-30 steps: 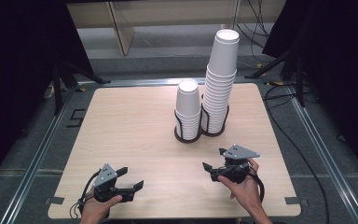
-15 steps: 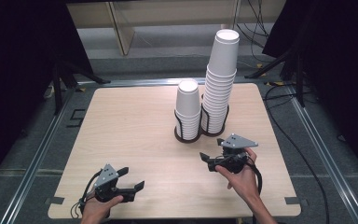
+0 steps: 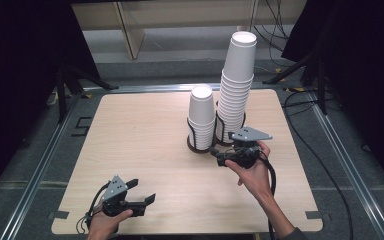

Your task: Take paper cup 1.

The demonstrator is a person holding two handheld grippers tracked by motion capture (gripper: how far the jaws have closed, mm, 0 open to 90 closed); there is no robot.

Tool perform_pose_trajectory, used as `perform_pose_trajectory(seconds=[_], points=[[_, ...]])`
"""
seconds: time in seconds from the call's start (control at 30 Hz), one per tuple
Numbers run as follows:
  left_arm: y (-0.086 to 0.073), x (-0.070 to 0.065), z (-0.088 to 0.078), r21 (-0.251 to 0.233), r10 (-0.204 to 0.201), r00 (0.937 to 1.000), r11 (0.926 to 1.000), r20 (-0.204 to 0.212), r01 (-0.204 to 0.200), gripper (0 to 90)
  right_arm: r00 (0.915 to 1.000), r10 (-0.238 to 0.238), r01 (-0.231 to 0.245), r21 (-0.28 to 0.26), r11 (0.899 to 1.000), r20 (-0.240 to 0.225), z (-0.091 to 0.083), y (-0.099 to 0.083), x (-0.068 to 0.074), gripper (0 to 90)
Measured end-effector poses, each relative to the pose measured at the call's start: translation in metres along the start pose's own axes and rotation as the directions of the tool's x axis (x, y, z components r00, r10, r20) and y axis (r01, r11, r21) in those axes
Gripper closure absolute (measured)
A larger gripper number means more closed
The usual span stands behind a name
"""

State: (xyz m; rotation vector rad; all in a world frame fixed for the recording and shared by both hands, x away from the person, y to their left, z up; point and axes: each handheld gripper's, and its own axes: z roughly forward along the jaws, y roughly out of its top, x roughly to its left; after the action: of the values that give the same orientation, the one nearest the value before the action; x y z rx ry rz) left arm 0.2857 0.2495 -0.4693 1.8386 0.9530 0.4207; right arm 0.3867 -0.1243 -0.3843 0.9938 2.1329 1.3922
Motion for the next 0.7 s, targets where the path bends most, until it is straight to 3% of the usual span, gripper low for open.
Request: perform_pose_trajectory(seconds=[0.07, 0.1, 0.37, 0.4, 0.47, 0.6, 0.63, 0.67, 0.7], points=[[-0.001, 0.000, 0.001, -0.010, -0.005, 1.0000, 0.9999, 0.009, 0.005, 14.5, 0.9997, 0.013, -0.014, -0.010, 1.000, -0.020, 0.003, 0.004, 0.000, 16.7], [0.000, 0.000, 0.000, -0.001, 0.003, 1.0000, 1.0000, 0.001, -0.003, 14.5, 1.0000, -0.002, 0.002, -0.013, 1.000, -0.004, 0.003, 0.006, -0.002, 16.7], [-0.001, 0.000, 0.002, -0.001, 0.007, 0.9999, 1.0000, 0.009, -0.007, 14.5, 0.9998, 0.014, -0.015, -0.017, 1.000, -0.011, 0.009, 0.022, -0.006, 16.2], [-0.001, 0.000, 0.002, 0.000, 0.009, 0.9999, 1.0000, 0.008, -0.009, 14.5, 0.9997, 0.016, -0.017, -0.040, 0.999, -0.019, 0.011, 0.024, -0.007, 16.2], [0.000, 0.000, 0.002, -0.001, 0.008, 0.9999, 1.0000, 0.009, -0.008, 14.5, 1.0000, -0.002, 0.002, -0.035, 0.999, -0.002, 0.012, 0.028, -0.008, 15.9], [0.000, 0.000, 0.002, 0.001, 0.011, 0.9999, 0.9999, 0.010, -0.011, 14.5, 0.9995, 0.027, -0.028, -0.053, 0.998, -0.017, 0.019, 0.036, -0.007, 16.0], [0.000, 0.002, 0.001, 0.020, 0.040, 0.9992, 0.9990, 0.002, -0.040, 14.5, 0.9999, 0.016, -0.016, -0.057, 0.998, 0.002, 0.020, 0.037, -0.008, 15.9], [0.000, -0.001, 0.003, -0.004, 0.008, 0.9999, 1.0000, 0.013, -0.008, 14.5, 0.9999, 0.009, -0.009, -0.059, 0.998, 0.006, 0.023, 0.040, -0.008, 16.0], [0.000, -0.002, 0.002, 0.009, 0.007, 1.0000, 0.9999, 0.003, -0.007, 14.5, 0.9994, 0.034, -0.034, -0.056, 0.998, 0.002, 0.024, 0.042, -0.007, 16.0]])
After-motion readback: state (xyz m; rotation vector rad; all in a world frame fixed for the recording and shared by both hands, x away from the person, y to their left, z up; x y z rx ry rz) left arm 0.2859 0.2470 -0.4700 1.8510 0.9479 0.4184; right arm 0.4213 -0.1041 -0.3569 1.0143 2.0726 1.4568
